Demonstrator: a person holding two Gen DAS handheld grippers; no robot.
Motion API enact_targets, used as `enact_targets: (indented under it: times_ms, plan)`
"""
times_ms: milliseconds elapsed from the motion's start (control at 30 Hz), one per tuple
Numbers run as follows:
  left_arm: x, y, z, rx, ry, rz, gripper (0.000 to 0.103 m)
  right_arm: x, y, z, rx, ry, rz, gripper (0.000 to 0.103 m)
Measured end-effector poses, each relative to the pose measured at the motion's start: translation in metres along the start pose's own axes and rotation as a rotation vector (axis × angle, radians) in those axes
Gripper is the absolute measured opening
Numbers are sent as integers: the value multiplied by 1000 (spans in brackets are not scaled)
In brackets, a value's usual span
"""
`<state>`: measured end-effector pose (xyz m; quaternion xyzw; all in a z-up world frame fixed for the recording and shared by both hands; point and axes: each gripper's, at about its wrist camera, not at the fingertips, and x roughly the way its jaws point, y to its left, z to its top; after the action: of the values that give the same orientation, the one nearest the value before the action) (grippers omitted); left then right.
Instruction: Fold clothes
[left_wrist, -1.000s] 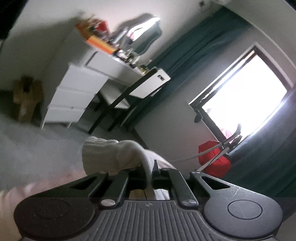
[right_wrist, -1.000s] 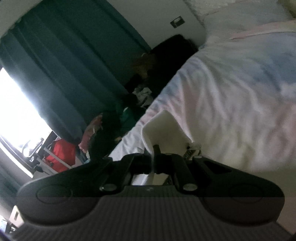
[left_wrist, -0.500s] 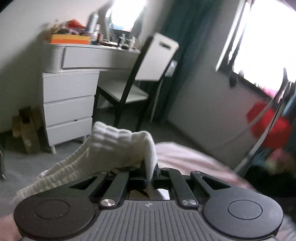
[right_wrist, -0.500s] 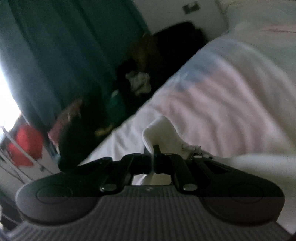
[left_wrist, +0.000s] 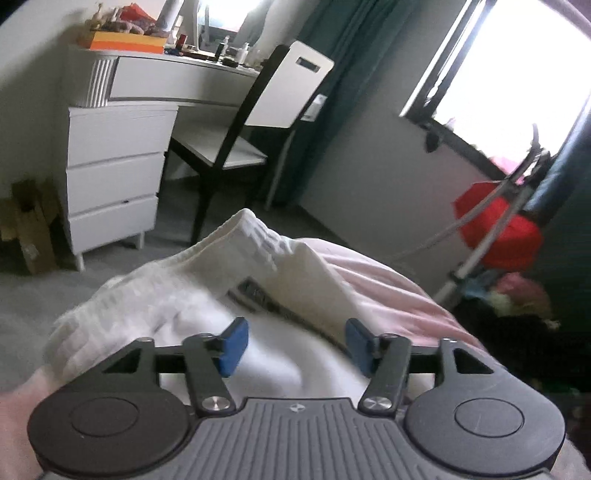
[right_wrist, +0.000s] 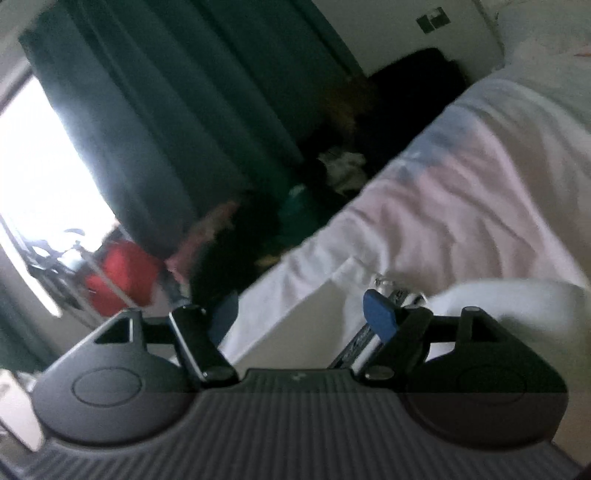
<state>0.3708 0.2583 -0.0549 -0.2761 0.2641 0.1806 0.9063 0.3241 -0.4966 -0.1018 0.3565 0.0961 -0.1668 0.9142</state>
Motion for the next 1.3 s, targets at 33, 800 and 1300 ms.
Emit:
enact_targets:
  times_ms: [33,800,1300]
  plan:
    - [-16,7,-8,-9,-9,-18,66,-17,-4,-2,22,-9,18,77]
    - [-43,114,-84,-306,57,-206,66,-63,-83,-59,350,260,80,73]
    - [-53,111,-61,-361,-113,-241,7,-26,-59,-49,252,81,61,12]
